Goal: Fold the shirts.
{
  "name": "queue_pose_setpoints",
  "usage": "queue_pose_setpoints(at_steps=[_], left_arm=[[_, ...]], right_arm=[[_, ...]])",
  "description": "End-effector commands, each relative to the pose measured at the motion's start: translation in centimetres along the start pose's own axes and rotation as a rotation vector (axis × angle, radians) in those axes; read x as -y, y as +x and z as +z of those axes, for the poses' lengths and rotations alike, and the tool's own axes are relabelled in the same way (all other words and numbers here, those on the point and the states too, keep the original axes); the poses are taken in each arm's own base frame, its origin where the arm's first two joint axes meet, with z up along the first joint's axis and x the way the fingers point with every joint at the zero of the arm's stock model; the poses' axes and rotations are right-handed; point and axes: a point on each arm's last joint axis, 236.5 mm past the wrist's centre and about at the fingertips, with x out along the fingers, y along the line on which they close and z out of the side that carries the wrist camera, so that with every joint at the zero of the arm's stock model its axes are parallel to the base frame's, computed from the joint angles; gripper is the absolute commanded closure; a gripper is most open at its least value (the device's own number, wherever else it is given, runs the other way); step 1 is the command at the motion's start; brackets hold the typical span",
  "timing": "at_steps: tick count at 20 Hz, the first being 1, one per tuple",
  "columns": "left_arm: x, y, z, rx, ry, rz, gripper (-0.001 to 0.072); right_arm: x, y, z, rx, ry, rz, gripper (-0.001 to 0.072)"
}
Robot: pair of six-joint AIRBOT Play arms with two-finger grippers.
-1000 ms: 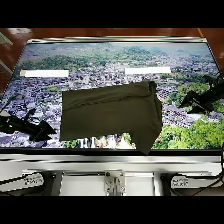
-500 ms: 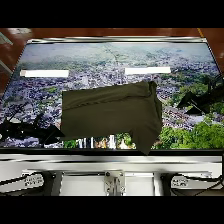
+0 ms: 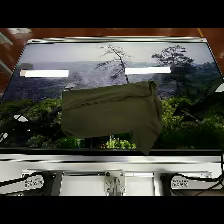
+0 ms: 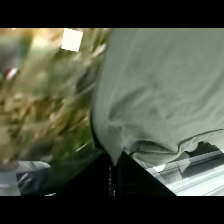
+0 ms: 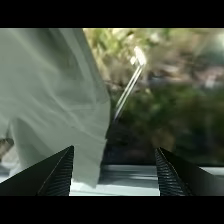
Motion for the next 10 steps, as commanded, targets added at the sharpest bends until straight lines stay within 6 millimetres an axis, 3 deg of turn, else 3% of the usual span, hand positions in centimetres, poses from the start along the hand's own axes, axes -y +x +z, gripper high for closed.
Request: queue_pose_setpoints(at_steps=[1, 4, 6, 9, 10], left_arm=[[0.6, -0.7, -0.1, 0.014, 0.018, -0.01, 0.0671], [1.2, -1.7, 0.2, 0.051, 0.043, -0.009, 0.0671], [1.5, -2.0, 0.4, 0.065, 0.052, -0.01, 0.0671], [2.1, -2.7, 0.8, 0.077, 0.071, -0.014, 0.0671], [2.4, -3.1, 1.2, 0.084, 0.08, -0.016, 0.0671]], right_arm=[[-1.3, 5.4, -1.2, -0.03, -0.054, 0.045, 0.0094], [-1.3, 7.9, -0.7, -0.051, -0.04, 0.043, 0.0095], [-1.0, 8.7, -0.5, -0.061, -0.01, 0.046, 0.0166], [-1.5, 9.6, 0.1, -0.054, 0.027, 0.08, 0.0167], [-1.6, 9.7, 0.7, -0.03, 0.046, 0.086, 0.0278]])
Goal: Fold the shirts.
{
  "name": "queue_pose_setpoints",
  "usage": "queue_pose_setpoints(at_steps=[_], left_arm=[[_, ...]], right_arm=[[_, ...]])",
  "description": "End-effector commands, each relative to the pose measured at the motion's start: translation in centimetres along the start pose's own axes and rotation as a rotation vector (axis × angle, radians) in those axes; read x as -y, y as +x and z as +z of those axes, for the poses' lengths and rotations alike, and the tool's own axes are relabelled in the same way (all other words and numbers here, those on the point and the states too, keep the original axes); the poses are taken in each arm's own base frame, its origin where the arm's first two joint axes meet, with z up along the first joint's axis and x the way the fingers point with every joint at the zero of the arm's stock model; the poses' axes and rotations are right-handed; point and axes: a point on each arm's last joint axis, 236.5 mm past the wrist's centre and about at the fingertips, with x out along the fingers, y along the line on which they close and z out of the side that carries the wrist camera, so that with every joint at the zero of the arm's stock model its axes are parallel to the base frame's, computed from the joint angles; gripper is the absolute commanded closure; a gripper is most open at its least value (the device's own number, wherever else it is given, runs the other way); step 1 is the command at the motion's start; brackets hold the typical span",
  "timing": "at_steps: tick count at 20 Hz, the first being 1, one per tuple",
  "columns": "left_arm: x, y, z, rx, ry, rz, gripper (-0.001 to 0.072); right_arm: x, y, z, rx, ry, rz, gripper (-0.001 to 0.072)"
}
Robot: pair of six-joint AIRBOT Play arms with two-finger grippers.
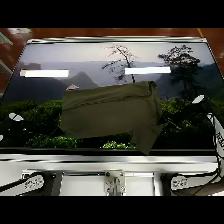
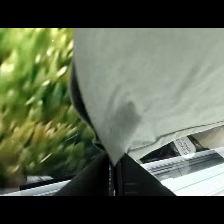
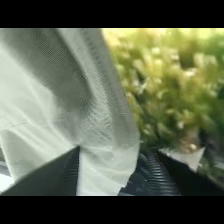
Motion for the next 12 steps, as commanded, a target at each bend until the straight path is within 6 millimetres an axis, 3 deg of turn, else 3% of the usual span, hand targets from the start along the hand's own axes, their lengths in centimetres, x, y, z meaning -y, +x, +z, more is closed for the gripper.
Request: queue_pose_setpoints(at_steps=[1, 3, 5, 7, 8, 9, 10, 11, 12], left_arm=[[0.9, -1.1, 1.1, 0.027, 0.032, -0.006, 0.0671], [1.7, -2.3, 2.3, 0.051, 0.063, -0.008, 0.0672], [3.1, -4.3, 4.1, 0.099, 0.133, -0.001, 0.0673], [6.3, -8.8, 6.7, 0.218, 0.241, 0.009, 0.0674], [9.1, -12.5, 8.2, 0.318, 0.315, 0.006, 0.0674], [12.7, -16.8, 9.2, 0.437, 0.392, -0.009, 0.0674], [17.3, -22.4, 9.6, 0.59, 0.499, -0.028, 0.0674], [21.7, -28.2, 9.1, 0.755, 0.601, -0.036, 0.0673], [26.3, -34.9, 7.5, 0.951, 0.709, -0.034, 0.0673]], right_arm=[[-0.3, 0.8, 2.1, 0.075, 0.058, 0.023, 0.0487], [-1.0, -0.1, 2.9, 0.107, 0.032, 0.036, 0.0649], [-3.6, -2.8, 4.0, 0.182, -0.093, 0.089, 0.0647], [-7.2, -8.4, 5.2, 0.332, -0.24, 0.114, 0.0647], [-9.5, -12.5, 5.8, 0.442, -0.315, 0.118, 0.0647], [-12.5, -17.8, 5.9, 0.583, -0.411, 0.12, 0.0647], [-15.4, -23.8, 5.3, 0.741, -0.503, 0.104, 0.0647], [-18.3, -30.5, 4.0, 0.928, -0.584, 0.073, 0.0648], [-21.6, -38.3, 1.4, 1.163, -0.66, 0.042, 0.0647]])
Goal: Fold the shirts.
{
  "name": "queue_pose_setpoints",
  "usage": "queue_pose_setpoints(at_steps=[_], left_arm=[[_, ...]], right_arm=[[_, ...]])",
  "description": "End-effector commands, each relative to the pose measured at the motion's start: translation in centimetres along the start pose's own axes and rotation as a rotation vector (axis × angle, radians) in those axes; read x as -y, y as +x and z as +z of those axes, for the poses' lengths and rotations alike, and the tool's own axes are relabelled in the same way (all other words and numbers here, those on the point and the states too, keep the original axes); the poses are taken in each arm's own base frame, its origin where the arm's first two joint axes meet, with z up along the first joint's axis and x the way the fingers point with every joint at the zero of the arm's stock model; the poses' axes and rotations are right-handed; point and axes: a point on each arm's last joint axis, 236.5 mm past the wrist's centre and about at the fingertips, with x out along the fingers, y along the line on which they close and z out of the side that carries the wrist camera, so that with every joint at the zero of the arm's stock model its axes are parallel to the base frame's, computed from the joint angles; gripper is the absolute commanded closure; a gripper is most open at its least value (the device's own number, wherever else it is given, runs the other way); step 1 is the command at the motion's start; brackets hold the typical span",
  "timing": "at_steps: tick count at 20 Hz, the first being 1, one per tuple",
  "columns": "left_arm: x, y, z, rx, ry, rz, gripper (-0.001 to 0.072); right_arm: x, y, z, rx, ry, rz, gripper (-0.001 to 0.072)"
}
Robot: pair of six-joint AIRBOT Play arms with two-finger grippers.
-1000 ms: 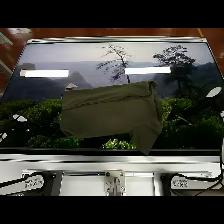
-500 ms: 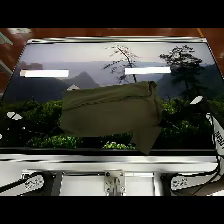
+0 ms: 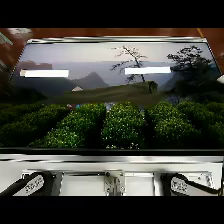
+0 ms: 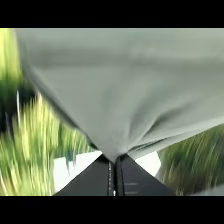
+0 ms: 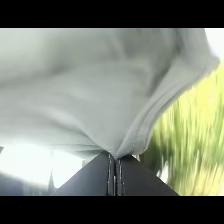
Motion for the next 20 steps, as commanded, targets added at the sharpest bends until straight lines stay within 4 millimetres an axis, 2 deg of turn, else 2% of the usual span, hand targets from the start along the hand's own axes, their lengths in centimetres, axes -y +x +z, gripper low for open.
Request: queue_pose_setpoints(at_steps=[1, 2, 3, 4, 5, 6, 8, 9, 11, 15, 17, 19, 20], left_arm=[[12.5, -17.7, 12.6, 0.569, 0.331, 0.018, 0.0673], [16.6, -23.9, 14.4, 0.748, 0.409, 0.027, 0.0673], [19.9, -29.2, 14.7, 0.883, 0.453, 0.03, 0.0673], [22.3, -32.8, 14.2, 0.965, 0.477, 0.027, 0.0673], [24.1, -35.5, 13.3, 1.019, 0.498, 0.029, 0.0673], [25.2, -37.5, 12.4, 1.059, 0.524, 0.045, 0.0673], [25.9, -39.5, 10.3, 1.09, 0.552, 0.102, 0.0673], [25.5, -39.6, 9.2, 1.065, 0.562, 0.15, 0.0673], [23.3, -38.6, 7.2, 0.962, 0.527, 0.241, 0.0673], [20.9, -35.2, 3.8, 0.739, 0.499, 0.285, 0.0673], [20.4, -34.4, 3.1, 0.692, 0.493, 0.289, 0.0673], [19.7, -33.5, 3.0, 0.657, 0.478, 0.289, 0.0672], [18.9, -32.4, 2.9, 0.617, 0.46, 0.287, 0.0673]], right_arm=[[-11.3, -20.7, 13.0, 0.658, -0.345, -0.096, 0.0647], [-14.7, -27.2, 14.1, 0.825, -0.421, -0.131, 0.0647], [-17.8, -32.9, 13.8, 0.951, -0.487, -0.169, 0.0647], [-19.9, -36.9, 12.6, 1.027, -0.524, -0.199, 0.0647], [-21.6, -40.3, 11.2, 1.094, -0.542, -0.224, 0.0647], [-22.8, -42.8, 9.7, 1.142, -0.562, -0.253, 0.0647], [-23.2, -46.7, 6.4, 1.198, -0.569, -0.366, 0.0647], [-22.8, -47.6, 4.8, 1.192, -0.551, -0.411, 0.0647], [-21.5, -47.7, 1.7, 1.117, -0.499, -0.477, 0.0647], [-19.2, -43.7, -2.8, 0.858, -0.453, -0.495, 0.0647], [-18.3, -43.1, -3.3, 0.812, -0.437, -0.515, 0.0647], [-17.9, -43.0, -2.7, 0.816, -0.431, -0.525, 0.0647], [-17.2, -42.2, -2.2, 0.784, -0.416, -0.523, 0.0647]])
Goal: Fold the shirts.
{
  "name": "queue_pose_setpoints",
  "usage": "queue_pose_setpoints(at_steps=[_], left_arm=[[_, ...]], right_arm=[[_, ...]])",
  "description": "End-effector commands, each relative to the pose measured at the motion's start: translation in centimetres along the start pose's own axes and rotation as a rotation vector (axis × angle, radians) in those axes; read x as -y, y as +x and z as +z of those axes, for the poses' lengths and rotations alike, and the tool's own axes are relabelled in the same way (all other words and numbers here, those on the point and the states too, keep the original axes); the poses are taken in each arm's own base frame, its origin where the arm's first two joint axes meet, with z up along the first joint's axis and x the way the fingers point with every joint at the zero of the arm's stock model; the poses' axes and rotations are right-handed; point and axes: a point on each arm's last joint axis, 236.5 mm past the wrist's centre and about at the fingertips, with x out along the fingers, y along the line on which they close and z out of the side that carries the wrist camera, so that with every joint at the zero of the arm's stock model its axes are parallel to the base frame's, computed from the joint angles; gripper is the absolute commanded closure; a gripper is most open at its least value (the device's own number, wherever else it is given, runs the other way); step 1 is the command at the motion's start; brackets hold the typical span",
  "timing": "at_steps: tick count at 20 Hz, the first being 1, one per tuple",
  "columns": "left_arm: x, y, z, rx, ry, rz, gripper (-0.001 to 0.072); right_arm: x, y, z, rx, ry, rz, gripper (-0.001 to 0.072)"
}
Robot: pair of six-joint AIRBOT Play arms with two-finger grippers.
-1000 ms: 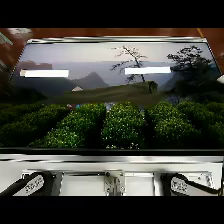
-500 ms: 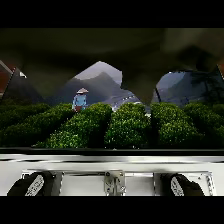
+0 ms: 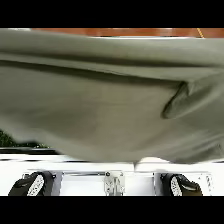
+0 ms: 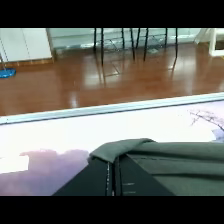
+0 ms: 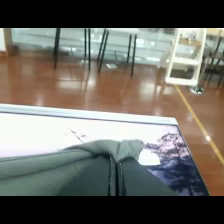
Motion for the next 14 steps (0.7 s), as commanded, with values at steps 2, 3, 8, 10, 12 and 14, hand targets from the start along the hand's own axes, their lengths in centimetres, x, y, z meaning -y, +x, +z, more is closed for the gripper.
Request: queue_pose_setpoints(at_steps=[2, 3, 8, 10, 12, 14], left_arm=[[-1.2, 2.9, -6.2, -0.225, -0.057, -0.006, 0.0673], [-2.1, 4.2, -8.3, -0.29, -0.082, 0.005, 0.0673], [-5.1, 12.9, -25.2, -0.768, -0.254, -0.035, 0.0672], [-5.9, 16.3, -31.7, -0.917, -0.335, -0.053, 0.0673], [-7.1, 21.0, -36.0, -0.969, -0.38, -0.049, 0.0673], [-8.3, 25.8, -39.2, -0.977, -0.404, -0.036, 0.0673]], right_arm=[[0.2, 3.8, -6.0, -0.283, 0.031, 0.032, 0.0647], [-0.1, 5.4, -9.2, -0.43, 0.043, 0.063, 0.0647], [-4.0, 16.3, -26.4, -1.011, 0.266, 0.258, 0.0647], [-6.3, 20.7, -33.7, -1.113, 0.36, 0.301, 0.0647], [-8.7, 25.6, -39.1, -1.131, 0.381, 0.303, 0.0648], [-11.9, 31.1, -42.5, -1.07, 0.367, 0.31, 0.0647]])
